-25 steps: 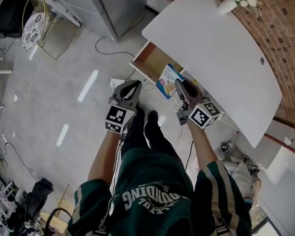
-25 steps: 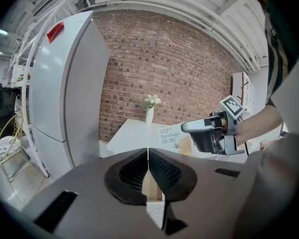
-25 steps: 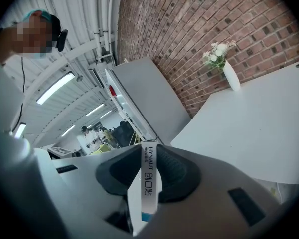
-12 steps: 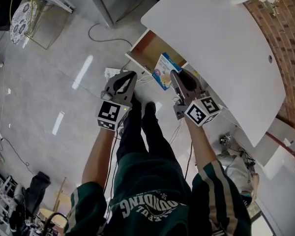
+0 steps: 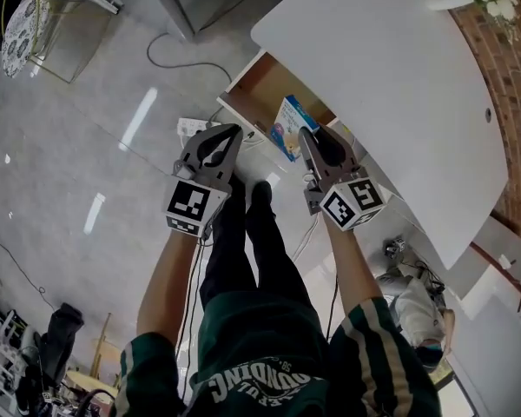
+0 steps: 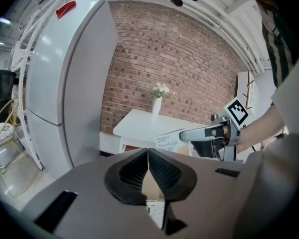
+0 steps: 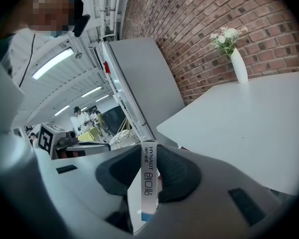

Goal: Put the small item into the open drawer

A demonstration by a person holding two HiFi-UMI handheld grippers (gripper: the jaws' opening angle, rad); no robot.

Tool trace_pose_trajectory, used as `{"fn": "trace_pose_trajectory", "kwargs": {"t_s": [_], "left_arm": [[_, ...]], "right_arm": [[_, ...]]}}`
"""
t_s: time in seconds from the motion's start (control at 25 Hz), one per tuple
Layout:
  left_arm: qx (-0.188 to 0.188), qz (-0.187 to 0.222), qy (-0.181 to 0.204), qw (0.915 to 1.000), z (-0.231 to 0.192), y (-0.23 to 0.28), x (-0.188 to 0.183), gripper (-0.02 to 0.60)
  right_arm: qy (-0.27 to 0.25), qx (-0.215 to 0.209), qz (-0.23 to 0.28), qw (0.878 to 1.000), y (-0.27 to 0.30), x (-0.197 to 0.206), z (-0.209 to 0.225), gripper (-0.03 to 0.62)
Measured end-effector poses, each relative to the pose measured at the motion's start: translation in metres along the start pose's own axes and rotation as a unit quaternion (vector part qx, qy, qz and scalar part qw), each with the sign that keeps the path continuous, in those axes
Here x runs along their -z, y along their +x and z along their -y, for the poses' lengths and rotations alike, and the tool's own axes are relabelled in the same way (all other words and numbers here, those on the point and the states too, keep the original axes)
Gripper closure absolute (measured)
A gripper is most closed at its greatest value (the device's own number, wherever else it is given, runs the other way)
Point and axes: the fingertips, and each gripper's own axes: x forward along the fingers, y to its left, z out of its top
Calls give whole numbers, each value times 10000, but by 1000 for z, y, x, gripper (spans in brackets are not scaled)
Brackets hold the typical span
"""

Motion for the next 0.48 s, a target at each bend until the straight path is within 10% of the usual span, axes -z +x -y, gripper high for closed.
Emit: {"fn": "trace_pose_trajectory", "kwargs": {"t_s": [0.48], "left_arm": [[104, -55, -64, 9999, -19, 32, 29, 560]], "right_arm": [[-241, 198, -268, 9992, 40, 45, 29, 484]]}}
